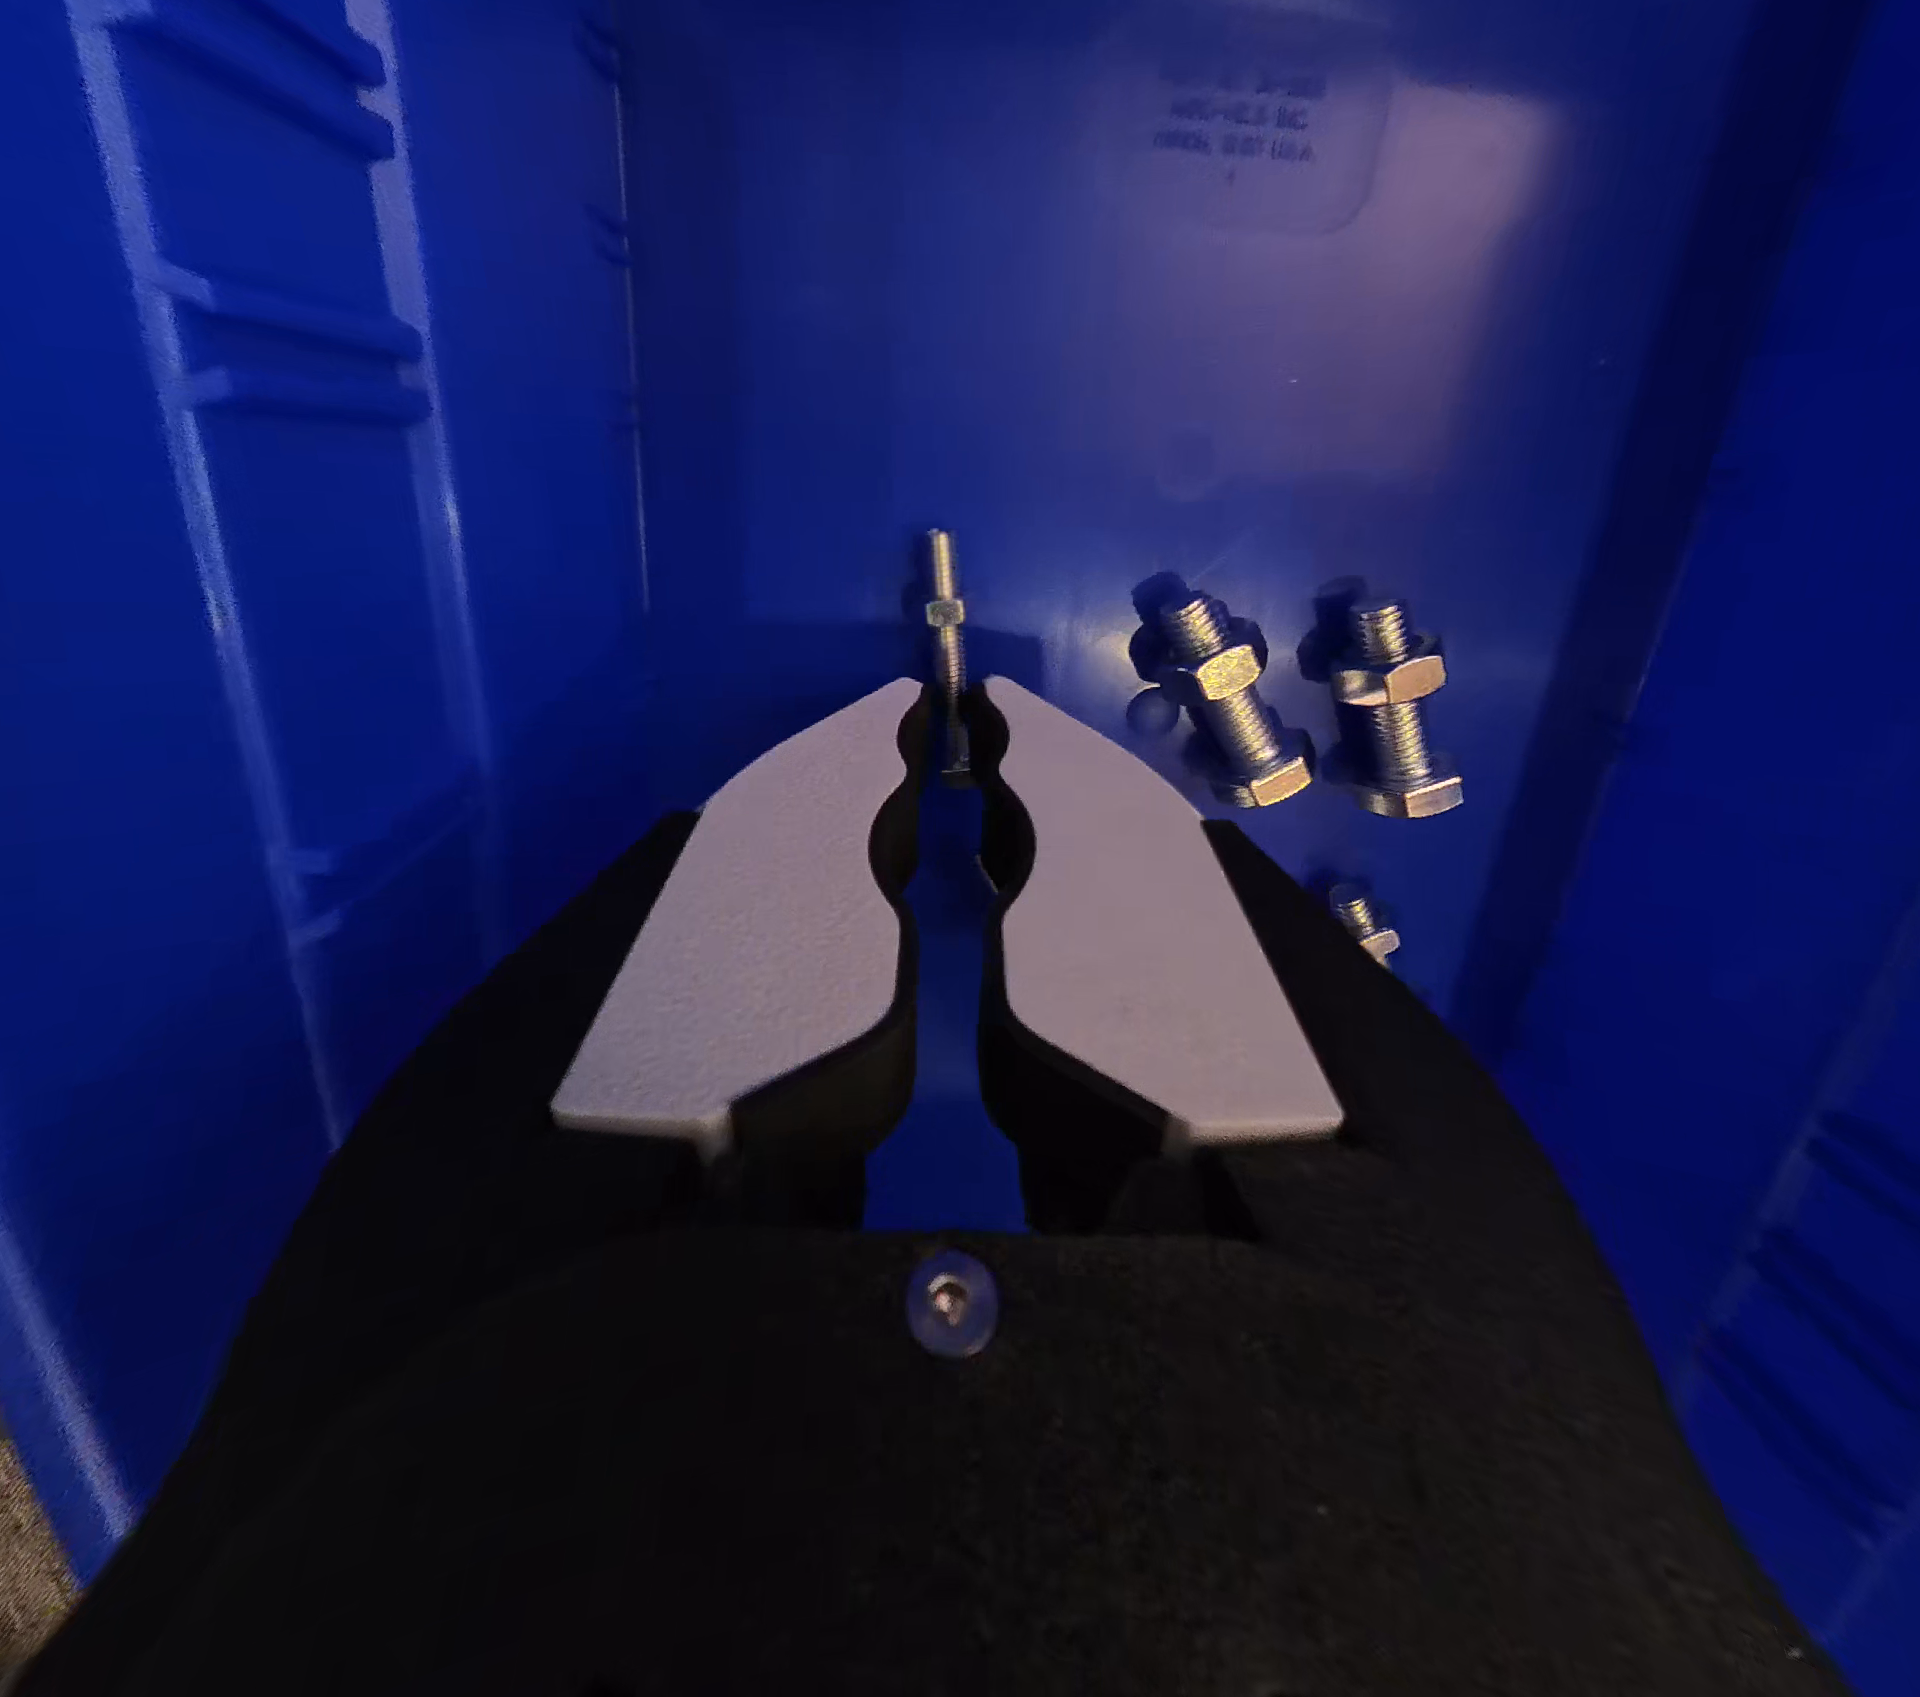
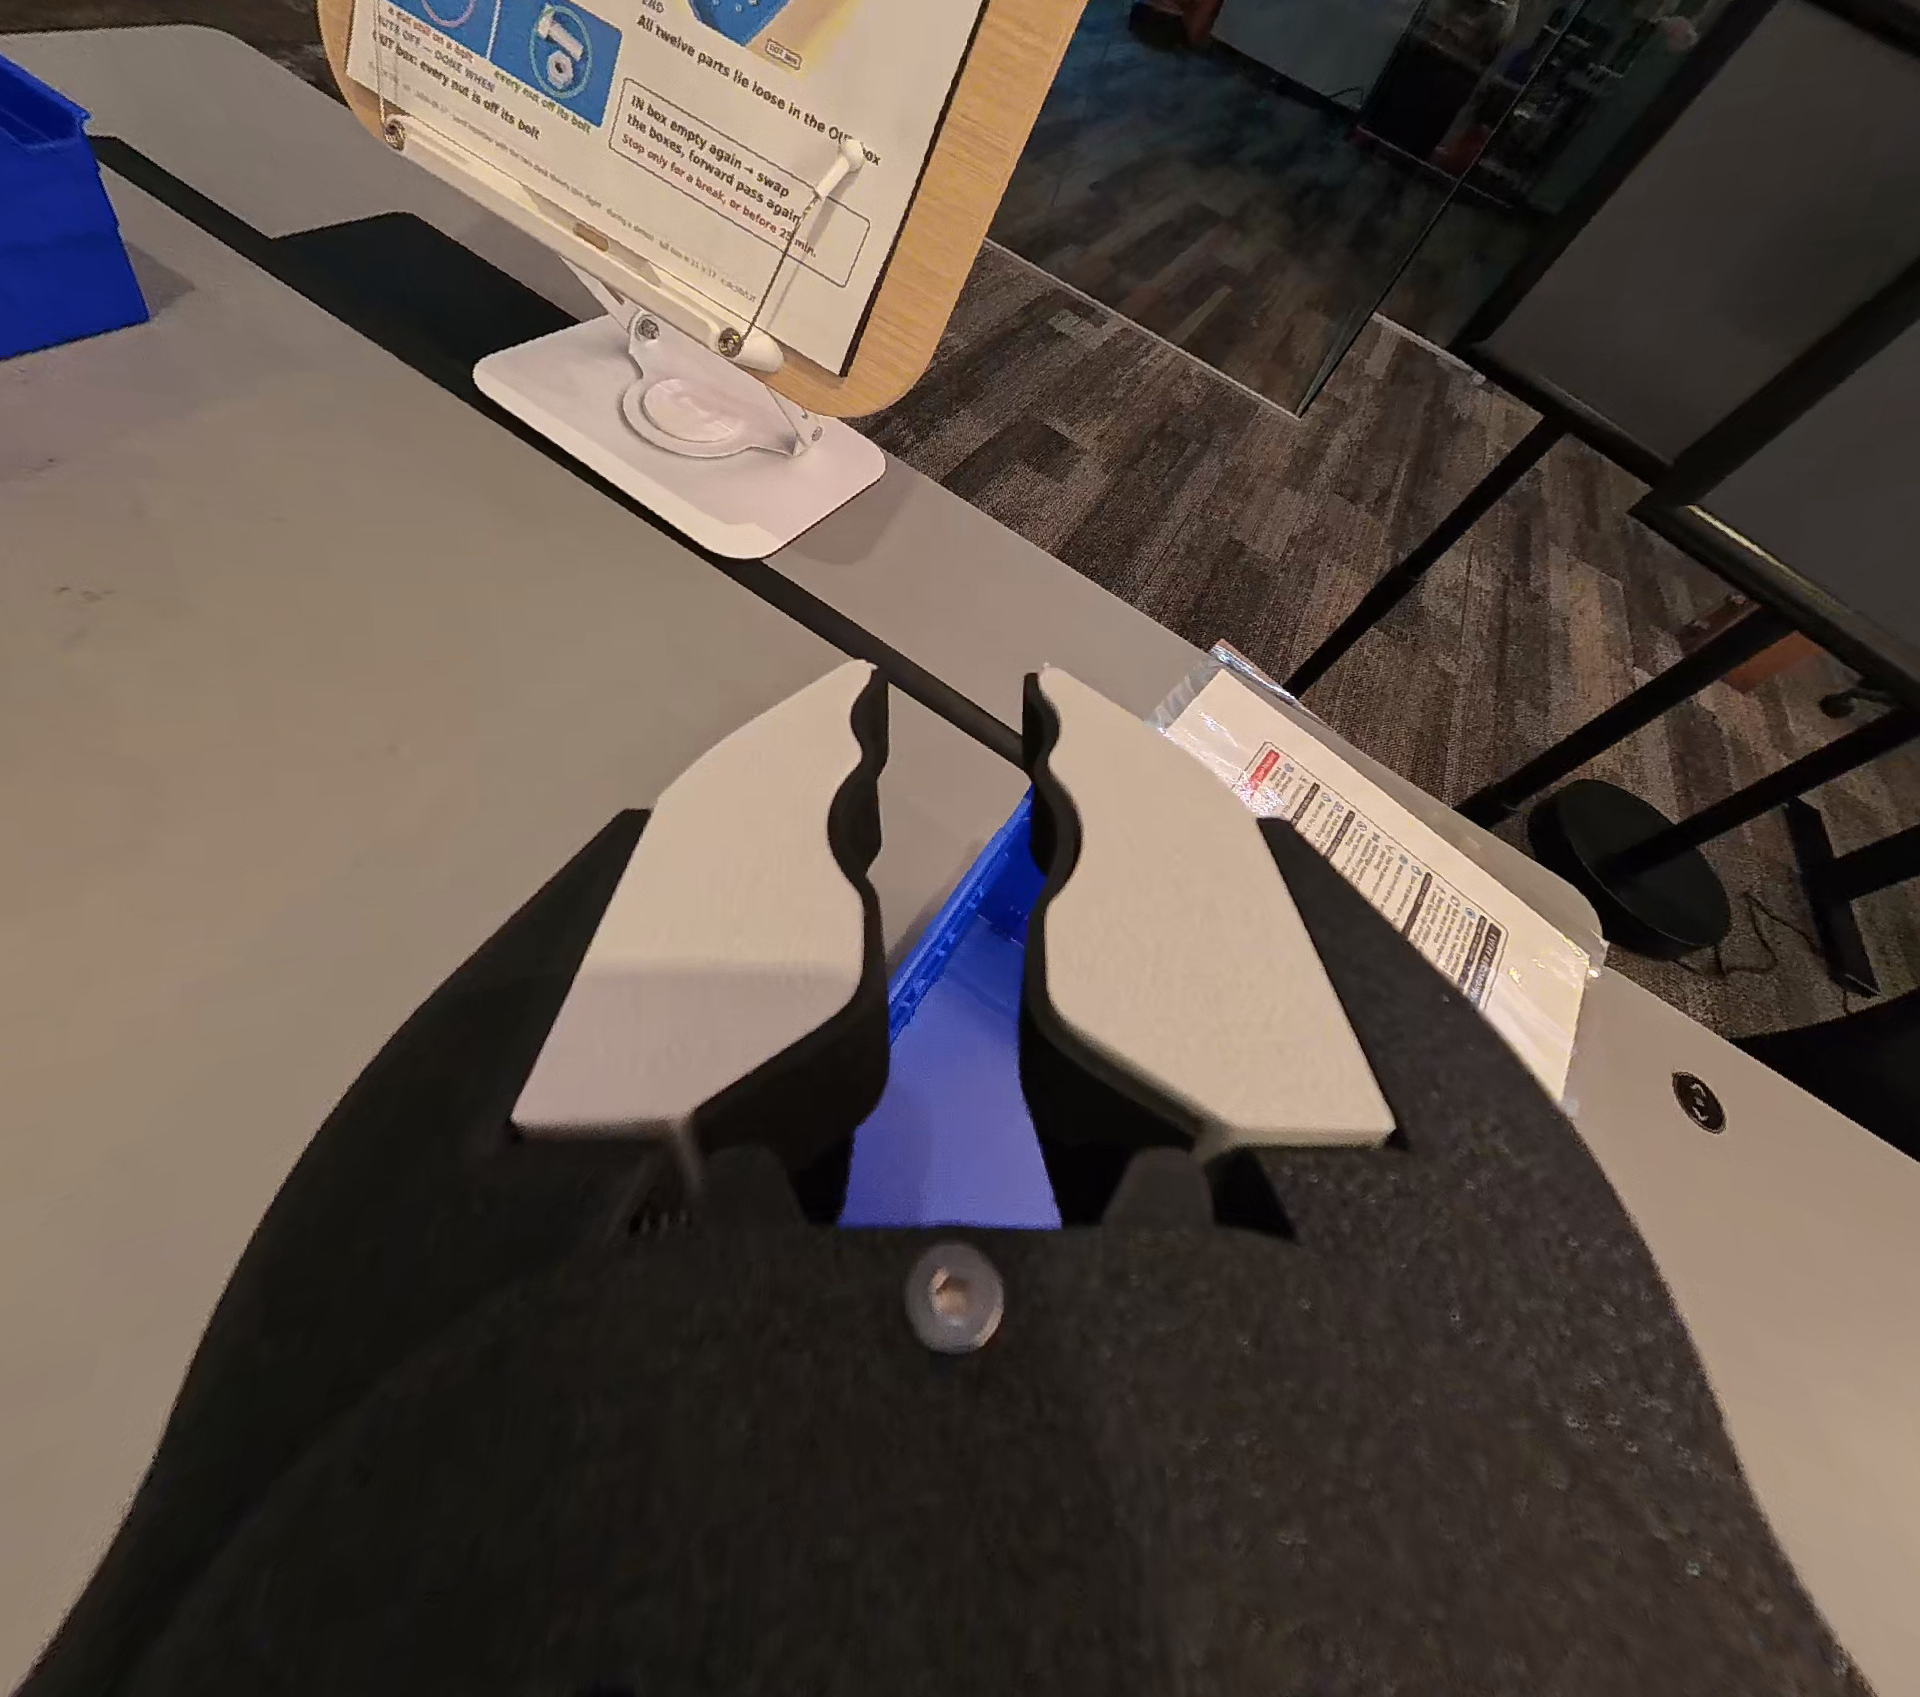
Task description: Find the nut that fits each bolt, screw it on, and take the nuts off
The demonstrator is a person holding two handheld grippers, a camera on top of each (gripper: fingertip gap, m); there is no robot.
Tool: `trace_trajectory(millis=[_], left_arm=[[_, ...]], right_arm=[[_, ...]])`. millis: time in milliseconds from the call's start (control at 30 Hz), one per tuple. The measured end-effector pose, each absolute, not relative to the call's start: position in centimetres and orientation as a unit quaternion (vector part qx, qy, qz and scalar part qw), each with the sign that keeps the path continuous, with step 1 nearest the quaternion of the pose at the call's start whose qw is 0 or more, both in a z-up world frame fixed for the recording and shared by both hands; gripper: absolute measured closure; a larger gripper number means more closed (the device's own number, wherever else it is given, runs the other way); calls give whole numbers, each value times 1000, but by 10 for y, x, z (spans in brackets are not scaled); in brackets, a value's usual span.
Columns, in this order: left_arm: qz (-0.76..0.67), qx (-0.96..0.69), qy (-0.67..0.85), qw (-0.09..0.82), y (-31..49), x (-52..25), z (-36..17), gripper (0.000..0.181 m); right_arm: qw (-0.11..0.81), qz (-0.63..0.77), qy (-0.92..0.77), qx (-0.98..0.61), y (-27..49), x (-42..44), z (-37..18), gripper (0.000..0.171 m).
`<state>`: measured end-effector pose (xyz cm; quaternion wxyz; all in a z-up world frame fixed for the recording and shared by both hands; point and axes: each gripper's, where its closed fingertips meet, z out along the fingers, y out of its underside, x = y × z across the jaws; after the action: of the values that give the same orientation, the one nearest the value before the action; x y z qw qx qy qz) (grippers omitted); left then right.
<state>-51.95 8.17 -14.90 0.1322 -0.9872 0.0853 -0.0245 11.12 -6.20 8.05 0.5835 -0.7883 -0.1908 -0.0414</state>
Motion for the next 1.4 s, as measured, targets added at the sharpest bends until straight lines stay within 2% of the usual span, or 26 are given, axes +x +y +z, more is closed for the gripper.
trace_trajectory(millis=[167,267,333,467,567,633,767,900,1233,1400], left_arm=[[-25,-985,89,144,82,-526,-140,176],[-57,-971,80,219,86,-524,-98,176],[-95,-940,107,310,92,-507,-53,176],[-238,-819,254,457,70,-418,42,176],[-359,-698,368,498,22,-332,93,176],[-414,-630,424,502,-13,-279,109,177],[-499,-547,483,467,-74,-193,106,177],[-496,-530,524,445,-109,-146,81,177],[-509,-506,522,460,-126,-138,88,177],[-505,-507,527,458,-127,-136,84,177]], right_arm=[[585,-47,-194,-786,-62,112,82,148],[588,-51,-199,-783,-62,110,83,148],[594,-52,-204,-777,-62,106,86,148],[601,-27,-245,-761,-59,79,85,148],[606,51,-299,-736,-64,29,86,148],[620,143,-336,-694,-77,-20,96,148],[656,285,-367,-594,-108,-99,118,148],[672,333,-358,-555,-120,-127,125,148],[617,403,-354,-576,-117,-133,109,149],[585,447,-355,-576,-120,-140,103,161]])
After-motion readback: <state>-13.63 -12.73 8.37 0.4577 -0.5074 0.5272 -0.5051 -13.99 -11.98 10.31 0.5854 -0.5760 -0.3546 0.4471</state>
